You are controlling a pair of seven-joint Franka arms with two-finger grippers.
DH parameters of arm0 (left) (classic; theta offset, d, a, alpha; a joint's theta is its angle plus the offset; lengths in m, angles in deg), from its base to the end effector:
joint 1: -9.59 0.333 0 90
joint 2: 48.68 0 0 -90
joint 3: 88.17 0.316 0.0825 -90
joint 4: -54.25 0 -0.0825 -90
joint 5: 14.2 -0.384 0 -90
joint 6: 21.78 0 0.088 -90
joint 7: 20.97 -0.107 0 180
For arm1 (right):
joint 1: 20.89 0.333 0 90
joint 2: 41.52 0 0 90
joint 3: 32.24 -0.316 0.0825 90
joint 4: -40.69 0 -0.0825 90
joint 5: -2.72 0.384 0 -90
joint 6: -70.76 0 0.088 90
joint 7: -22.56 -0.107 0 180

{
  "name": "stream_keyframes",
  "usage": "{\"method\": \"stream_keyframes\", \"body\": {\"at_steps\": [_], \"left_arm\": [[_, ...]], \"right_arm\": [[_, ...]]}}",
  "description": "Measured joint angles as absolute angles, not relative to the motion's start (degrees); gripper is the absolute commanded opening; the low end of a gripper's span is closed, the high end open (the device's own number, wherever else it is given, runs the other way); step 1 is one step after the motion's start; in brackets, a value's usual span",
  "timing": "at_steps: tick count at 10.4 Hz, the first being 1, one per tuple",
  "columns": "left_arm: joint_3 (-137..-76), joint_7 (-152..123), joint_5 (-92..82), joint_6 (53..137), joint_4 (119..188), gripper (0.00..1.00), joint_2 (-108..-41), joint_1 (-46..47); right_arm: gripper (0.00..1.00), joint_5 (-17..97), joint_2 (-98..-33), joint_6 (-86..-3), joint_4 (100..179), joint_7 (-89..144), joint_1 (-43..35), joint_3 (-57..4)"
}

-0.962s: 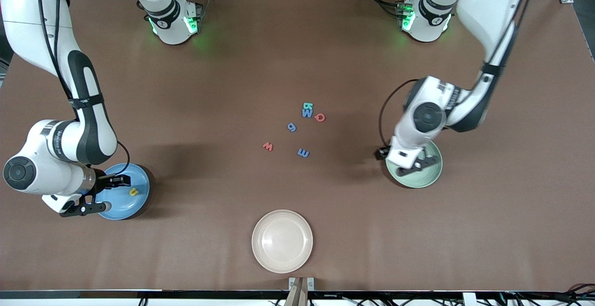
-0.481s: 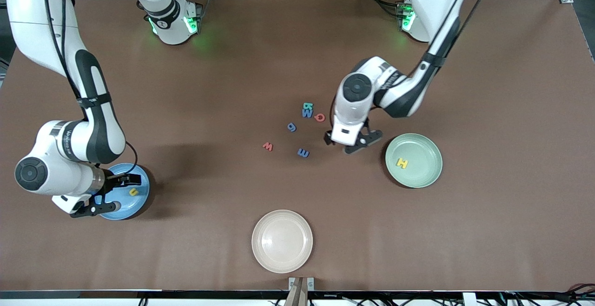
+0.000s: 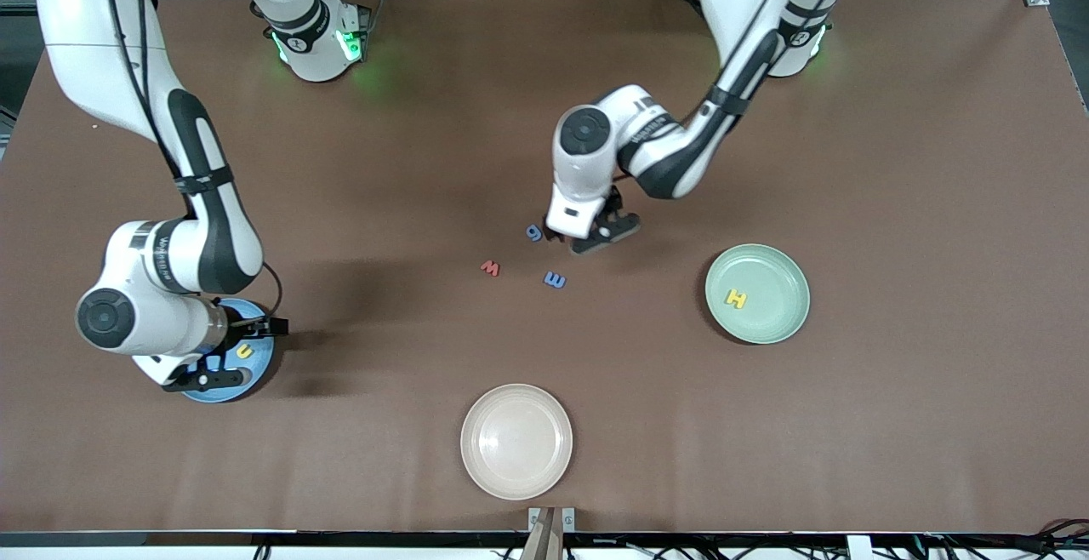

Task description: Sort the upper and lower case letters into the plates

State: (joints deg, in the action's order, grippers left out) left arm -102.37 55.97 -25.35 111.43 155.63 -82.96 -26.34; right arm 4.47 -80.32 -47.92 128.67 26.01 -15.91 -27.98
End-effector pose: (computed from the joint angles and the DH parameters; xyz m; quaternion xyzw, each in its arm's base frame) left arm 0.4349 -0.4948 0.2302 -0.9826 -0.1853 0.0037 0.0087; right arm 0.6912 0.0175 0.2464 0.9969 0.0346 -0.0699 0.0093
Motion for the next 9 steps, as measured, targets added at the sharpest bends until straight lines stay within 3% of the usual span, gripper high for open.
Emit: {"method": "stream_keyframes", "body": {"at_steps": [9], "left_arm": [[-102.3, 36.0, -25.4, 111.4, 155.0, 1.00, -87.3, -30.6]], "right_arm": [[1.00, 4.6, -79.1, -48.0, 131.6, 25.4, -16.0, -27.7]]}}
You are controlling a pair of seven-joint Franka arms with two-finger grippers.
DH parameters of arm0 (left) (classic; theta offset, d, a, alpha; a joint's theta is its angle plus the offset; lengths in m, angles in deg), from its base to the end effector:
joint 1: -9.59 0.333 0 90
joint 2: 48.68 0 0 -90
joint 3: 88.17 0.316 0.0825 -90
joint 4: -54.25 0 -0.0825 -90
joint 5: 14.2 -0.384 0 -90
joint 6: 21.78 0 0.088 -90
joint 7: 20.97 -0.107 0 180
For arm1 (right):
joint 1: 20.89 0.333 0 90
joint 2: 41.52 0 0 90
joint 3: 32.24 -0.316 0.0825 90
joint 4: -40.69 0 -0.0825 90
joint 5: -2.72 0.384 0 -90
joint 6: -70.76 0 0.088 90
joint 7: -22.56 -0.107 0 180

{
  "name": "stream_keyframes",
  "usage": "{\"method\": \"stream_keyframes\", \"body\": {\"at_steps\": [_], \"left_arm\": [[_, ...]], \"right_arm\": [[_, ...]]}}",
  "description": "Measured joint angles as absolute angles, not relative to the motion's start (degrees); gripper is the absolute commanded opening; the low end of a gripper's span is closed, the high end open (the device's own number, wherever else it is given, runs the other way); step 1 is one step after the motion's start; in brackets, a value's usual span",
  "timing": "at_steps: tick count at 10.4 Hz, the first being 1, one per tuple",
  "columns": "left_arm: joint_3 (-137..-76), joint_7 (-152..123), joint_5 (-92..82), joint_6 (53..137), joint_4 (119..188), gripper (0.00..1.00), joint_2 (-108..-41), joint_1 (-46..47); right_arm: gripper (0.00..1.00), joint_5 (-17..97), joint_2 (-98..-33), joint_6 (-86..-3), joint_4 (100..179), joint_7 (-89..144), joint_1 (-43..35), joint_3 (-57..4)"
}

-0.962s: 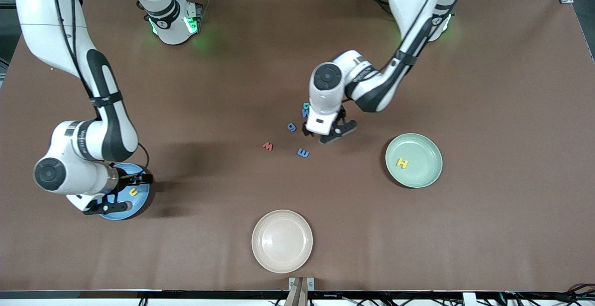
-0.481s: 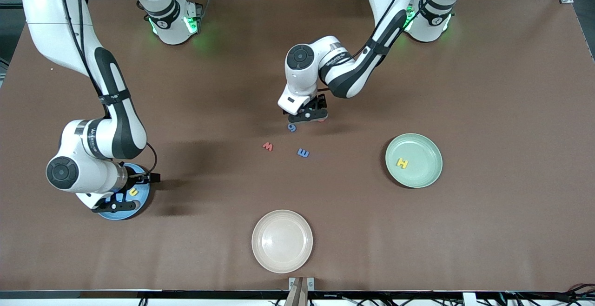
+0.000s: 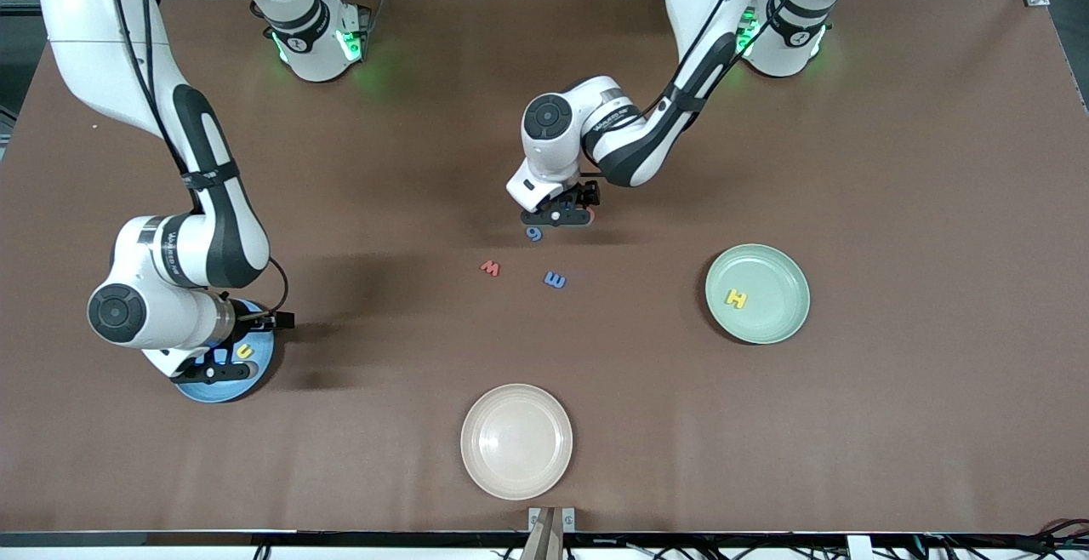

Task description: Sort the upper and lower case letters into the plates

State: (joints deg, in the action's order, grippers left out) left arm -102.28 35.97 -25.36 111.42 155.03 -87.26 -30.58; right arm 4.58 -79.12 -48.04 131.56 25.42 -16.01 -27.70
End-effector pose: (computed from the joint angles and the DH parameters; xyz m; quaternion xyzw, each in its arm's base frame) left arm 0.3934 -0.5213 0.1862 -0.9989 0.0239 0.0305 0.0281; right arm 0.6790 0.0123 0.2395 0.9962 0.0250 -0.0834 0.0094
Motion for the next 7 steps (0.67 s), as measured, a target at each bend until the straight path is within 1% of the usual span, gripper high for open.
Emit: {"method": "stream_keyframes", "body": {"at_steps": [5, 7], "left_arm": [[-102.2, 36.8, -25.0, 111.4, 156.2, 1.00, -88.2, -31.1], [-102.2, 37.0, -22.2, 111.3, 156.4, 1.00, -88.1, -31.1]], "right_arm": [[1.00, 4.6, -79.1, -48.2, 132.0, 25.4, -16.0, -27.7], [1.00, 4.6, -79.1, -48.2, 132.1, 25.4, -16.0, -27.7]]}}
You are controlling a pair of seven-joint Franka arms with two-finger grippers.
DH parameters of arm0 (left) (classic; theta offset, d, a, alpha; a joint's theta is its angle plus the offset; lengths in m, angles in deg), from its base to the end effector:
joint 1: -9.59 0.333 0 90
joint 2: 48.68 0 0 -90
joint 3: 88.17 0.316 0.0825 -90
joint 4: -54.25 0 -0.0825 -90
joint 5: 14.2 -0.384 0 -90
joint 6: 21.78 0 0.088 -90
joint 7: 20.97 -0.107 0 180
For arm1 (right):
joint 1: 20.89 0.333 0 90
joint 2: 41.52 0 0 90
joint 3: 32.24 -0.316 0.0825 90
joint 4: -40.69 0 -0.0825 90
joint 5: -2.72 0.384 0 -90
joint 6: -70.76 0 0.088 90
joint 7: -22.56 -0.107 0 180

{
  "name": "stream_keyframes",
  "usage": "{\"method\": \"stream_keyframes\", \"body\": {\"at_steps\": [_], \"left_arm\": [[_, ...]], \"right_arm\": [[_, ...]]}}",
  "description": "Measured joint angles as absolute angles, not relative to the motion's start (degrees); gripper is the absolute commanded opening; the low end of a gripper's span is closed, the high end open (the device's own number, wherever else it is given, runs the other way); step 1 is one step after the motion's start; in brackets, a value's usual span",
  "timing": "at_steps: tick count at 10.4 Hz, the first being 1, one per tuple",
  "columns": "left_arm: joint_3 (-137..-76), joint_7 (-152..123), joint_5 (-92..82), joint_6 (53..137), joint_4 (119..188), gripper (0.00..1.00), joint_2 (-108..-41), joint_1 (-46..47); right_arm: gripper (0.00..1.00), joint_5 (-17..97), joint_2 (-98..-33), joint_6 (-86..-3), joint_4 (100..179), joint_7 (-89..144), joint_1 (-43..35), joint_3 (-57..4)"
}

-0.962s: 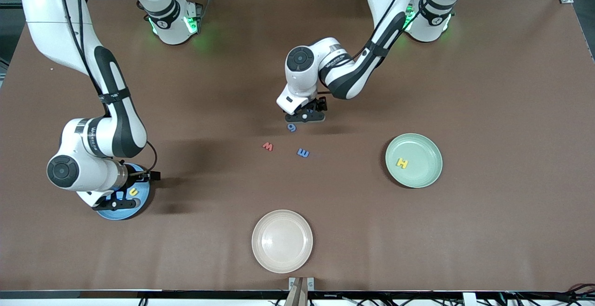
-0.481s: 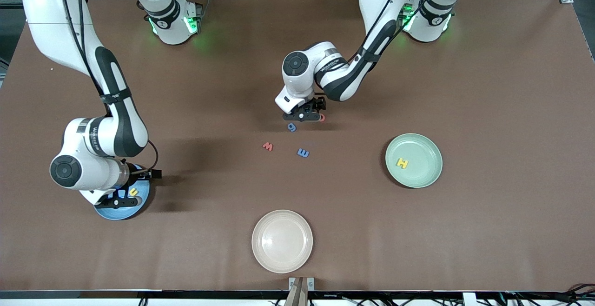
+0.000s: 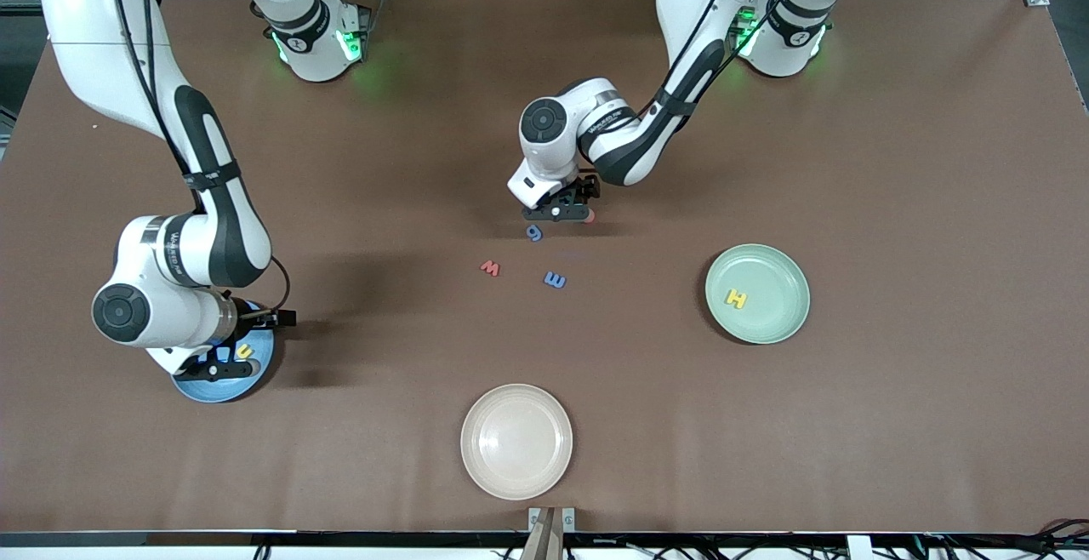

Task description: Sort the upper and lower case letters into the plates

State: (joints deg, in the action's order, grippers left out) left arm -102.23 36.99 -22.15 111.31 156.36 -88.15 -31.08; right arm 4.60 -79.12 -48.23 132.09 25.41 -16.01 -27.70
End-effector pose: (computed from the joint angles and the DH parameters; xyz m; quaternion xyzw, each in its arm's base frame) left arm 0.3802 -0.5175 0.1673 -0.9976 0.0004 0.0603 0.0337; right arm 0.6766 0.0121 0.2359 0.9959 0.0247 -0.0864 0.0093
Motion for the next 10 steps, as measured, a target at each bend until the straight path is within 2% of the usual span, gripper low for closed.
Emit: {"method": "stream_keyframes", "body": {"at_steps": [1, 2, 3, 7, 8, 9, 10], "left_arm": [[-102.3, 37.1, -21.5, 111.3, 156.6, 0.99, -88.1, -31.1], [-102.3, 37.6, -21.4, 111.2, 156.9, 0.87, -88.1, -31.1], [-102.4, 37.7, -21.3, 111.2, 157.1, 0.69, -88.1, -31.1], [-102.7, 37.7, -21.3, 111.3, 157.0, 0.64, -87.9, -31.1], [-102.7, 37.7, -21.3, 111.3, 157.0, 0.56, -87.9, -31.1], [-102.7, 37.7, -21.3, 111.3, 157.0, 0.41, -87.9, -31.1], [-102.8, 37.7, -21.3, 111.3, 157.0, 0.38, -87.8, -31.1]], "right_arm": [[1.00, 4.6, -79.1, -48.3, 132.1, 25.4, -16.0, -27.7], [1.00, 4.6, -79.1, -48.3, 132.2, 25.4, -16.0, -27.7], [1.00, 4.6, -79.1, -48.4, 132.2, 25.4, -16.0, -27.7], [1.00, 4.6, -79.1, -48.4, 132.3, 25.2, -16.0, -27.7], [1.00, 4.6, -79.1, -48.5, 132.3, 24.7, -16.0, -27.8], [1.00, 4.7, -79.1, -48.5, 132.3, 23.7, -15.8, -27.9], [1.00, 4.7, -79.1, -48.5, 132.3, 21.8, -15.1, -28.1]]}}
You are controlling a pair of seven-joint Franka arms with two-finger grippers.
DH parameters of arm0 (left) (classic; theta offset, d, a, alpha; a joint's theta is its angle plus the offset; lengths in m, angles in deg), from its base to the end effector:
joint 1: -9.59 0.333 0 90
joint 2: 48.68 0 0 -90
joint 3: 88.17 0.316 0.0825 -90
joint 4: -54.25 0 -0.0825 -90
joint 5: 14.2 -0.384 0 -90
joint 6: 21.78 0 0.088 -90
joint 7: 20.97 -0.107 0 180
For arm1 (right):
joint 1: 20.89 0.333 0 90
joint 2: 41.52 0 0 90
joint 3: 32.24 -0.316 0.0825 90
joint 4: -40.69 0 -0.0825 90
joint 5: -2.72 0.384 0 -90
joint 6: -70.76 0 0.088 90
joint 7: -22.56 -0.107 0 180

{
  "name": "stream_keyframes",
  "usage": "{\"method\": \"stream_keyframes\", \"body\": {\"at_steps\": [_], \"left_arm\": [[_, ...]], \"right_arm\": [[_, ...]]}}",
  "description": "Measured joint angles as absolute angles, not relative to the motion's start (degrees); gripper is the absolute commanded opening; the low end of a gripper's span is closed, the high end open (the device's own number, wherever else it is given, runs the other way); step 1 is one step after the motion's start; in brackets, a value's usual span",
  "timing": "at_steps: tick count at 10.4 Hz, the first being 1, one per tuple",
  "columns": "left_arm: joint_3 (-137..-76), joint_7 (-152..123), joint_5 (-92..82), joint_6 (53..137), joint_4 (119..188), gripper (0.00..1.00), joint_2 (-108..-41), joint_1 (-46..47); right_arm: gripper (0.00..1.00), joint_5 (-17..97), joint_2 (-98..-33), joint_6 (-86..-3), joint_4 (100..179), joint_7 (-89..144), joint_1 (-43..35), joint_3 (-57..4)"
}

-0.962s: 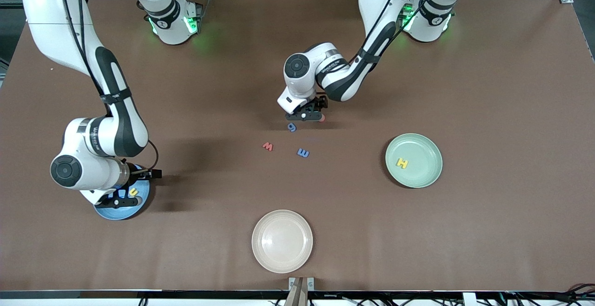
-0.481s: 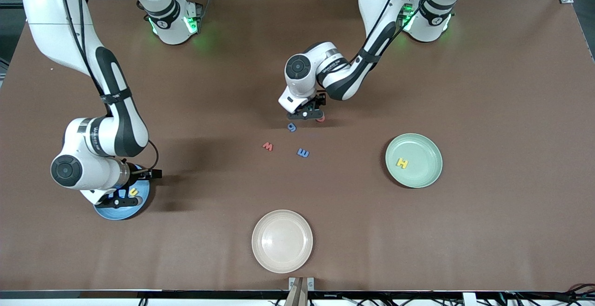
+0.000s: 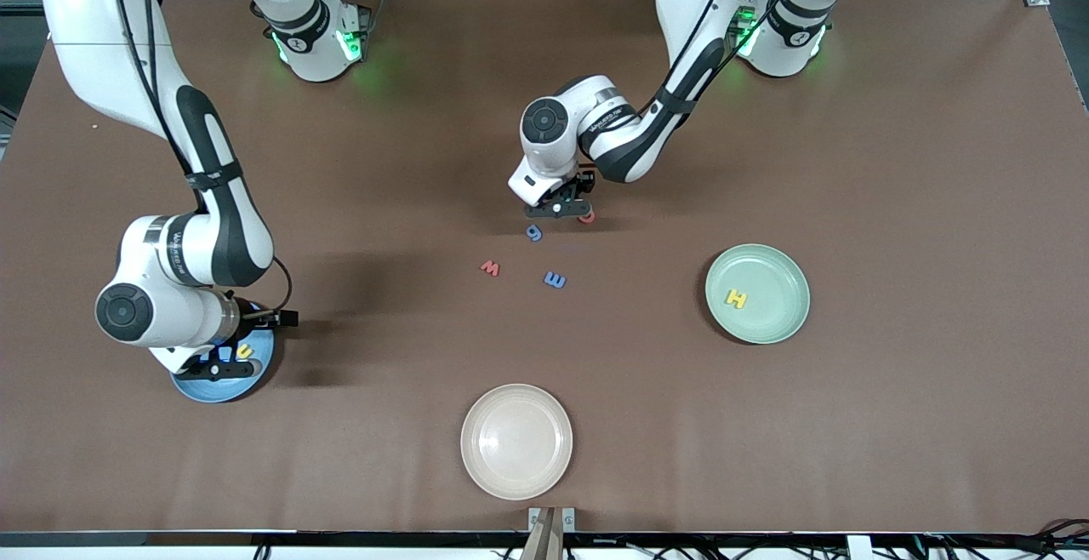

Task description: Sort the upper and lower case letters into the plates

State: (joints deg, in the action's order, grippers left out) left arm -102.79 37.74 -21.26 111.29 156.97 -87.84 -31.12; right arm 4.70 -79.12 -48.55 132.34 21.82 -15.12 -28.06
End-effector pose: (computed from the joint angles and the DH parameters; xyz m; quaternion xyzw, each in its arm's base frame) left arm 0.3728 -0.5195 0.1676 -0.9972 -0.0067 0.0679 0.0320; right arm 0.6756 0.0263 0.2343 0.9963 0.0033 -0.0855 0.0103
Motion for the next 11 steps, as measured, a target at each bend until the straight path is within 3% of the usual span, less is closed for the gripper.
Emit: {"method": "stream_keyframes", "body": {"at_steps": [2, 4, 8, 11], "left_arm": [[-102.8, 37.8, -21.2, 110.9, 157.0, 0.34, -87.6, -31.1], [-102.8, 37.8, -21.2, 110.8, 157.0, 0.17, -87.3, -31.1], [-102.8, 38.2, -21.2, 110.5, 156.8, 0.16, -87.2, -31.0], [-102.8, 36.4, -17.5, 99.3, 154.3, 0.17, -83.2, -29.3]], "right_arm": [[1.00, 4.7, -79.1, -48.6, 132.3, 17.5, -12.8, -28.2], [1.00, 5.1, -79.1, -48.7, 132.3, 12.9, -10.8, -28.5], [1.00, 8.0, -78.8, -49.2, 132.3, 6.2, -5.5, -29.3], [1.00, 8.5, -78.5, -51.4, 132.3, 2.5, -1.2, -29.3]]}}
